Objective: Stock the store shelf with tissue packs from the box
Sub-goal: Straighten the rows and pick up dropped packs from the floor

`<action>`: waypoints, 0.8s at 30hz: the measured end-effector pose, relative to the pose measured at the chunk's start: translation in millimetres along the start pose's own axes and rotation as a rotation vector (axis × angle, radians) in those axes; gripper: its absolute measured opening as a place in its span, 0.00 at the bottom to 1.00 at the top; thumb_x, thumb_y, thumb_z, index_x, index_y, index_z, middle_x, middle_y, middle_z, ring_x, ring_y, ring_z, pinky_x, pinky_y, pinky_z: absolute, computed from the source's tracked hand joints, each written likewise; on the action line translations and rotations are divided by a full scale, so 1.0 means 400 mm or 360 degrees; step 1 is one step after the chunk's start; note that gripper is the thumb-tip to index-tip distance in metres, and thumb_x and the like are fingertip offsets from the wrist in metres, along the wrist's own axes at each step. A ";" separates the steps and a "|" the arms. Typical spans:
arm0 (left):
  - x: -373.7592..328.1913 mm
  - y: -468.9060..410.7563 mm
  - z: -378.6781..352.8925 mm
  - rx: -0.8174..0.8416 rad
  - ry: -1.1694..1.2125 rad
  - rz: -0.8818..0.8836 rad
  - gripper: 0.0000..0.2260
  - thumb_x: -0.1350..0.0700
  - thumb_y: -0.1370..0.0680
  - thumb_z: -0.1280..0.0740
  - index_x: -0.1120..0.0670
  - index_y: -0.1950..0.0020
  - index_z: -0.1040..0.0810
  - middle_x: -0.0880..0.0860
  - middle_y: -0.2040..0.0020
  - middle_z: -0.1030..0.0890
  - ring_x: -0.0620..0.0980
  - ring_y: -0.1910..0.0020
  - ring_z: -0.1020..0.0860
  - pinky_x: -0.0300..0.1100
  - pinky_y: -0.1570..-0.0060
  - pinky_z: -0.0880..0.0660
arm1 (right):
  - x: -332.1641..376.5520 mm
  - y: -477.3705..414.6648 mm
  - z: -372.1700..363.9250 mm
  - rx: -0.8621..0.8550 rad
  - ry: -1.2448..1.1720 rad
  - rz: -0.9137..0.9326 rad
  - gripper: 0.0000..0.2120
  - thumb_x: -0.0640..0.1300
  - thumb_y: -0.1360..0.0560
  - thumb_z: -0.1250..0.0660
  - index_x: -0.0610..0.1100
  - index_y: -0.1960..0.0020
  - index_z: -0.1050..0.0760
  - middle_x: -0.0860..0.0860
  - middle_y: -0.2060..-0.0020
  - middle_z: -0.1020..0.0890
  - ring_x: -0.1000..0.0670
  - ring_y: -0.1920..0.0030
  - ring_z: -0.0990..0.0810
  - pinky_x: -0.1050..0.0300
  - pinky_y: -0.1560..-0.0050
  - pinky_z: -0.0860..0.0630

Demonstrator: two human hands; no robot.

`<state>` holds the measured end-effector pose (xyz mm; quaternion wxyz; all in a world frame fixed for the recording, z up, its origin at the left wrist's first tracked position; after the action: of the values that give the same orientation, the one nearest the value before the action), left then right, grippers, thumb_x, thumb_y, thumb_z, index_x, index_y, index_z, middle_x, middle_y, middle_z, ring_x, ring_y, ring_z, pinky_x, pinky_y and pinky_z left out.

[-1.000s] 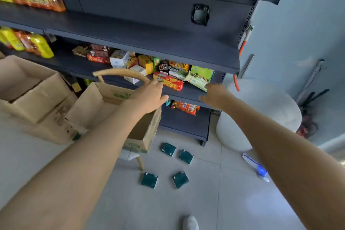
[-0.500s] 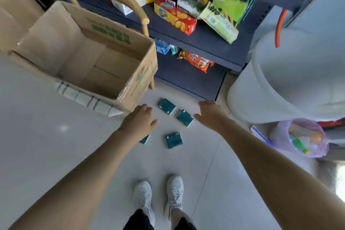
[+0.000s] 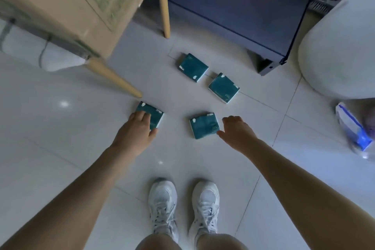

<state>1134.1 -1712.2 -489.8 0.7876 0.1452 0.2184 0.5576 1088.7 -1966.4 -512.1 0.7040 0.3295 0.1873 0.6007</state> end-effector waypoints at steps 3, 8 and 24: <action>0.054 -0.074 -0.141 -0.0091 0.0015 0.0042 0.19 0.61 0.35 0.22 0.70 0.51 0.22 0.66 0.55 0.21 0.67 0.55 0.20 0.53 0.66 0.21 | -0.029 -0.111 -0.128 -0.0015 -0.0052 -0.0052 0.17 0.50 0.21 0.41 0.39 0.39 0.30 0.44 0.45 0.24 0.46 0.43 0.27 0.53 0.46 0.27; 0.153 -0.180 -0.303 -0.0193 0.0159 0.0237 0.23 0.54 0.22 0.35 0.66 0.32 0.31 0.64 0.35 0.30 0.63 0.34 0.33 0.55 0.41 0.30 | -0.079 -0.266 -0.260 -0.0119 -0.0127 -0.0189 0.17 0.51 0.21 0.40 0.38 0.41 0.30 0.43 0.44 0.25 0.44 0.42 0.29 0.53 0.49 0.30; 0.318 -0.312 -0.425 -0.0515 0.0496 0.0567 0.34 0.53 0.32 0.24 0.64 0.31 0.32 0.64 0.36 0.30 0.64 0.37 0.33 0.52 0.38 0.35 | -0.131 -0.393 -0.411 -0.0392 -0.0820 -0.0585 0.28 0.58 0.32 0.28 0.38 0.43 0.29 0.48 0.53 0.32 0.42 0.45 0.28 0.52 0.53 0.30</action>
<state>1185.9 -1636.9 -718.5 0.6472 -0.0337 0.2160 0.7303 1082.8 -1987.6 -744.4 0.8591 0.3438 -0.0145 0.3789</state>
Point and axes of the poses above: each hand's wrist, its own y-axis away from the middle knuckle, its own z-axis out of the back of the hand, x = y × z, the point moved 6 cm from there along -y, towards the middle knuckle
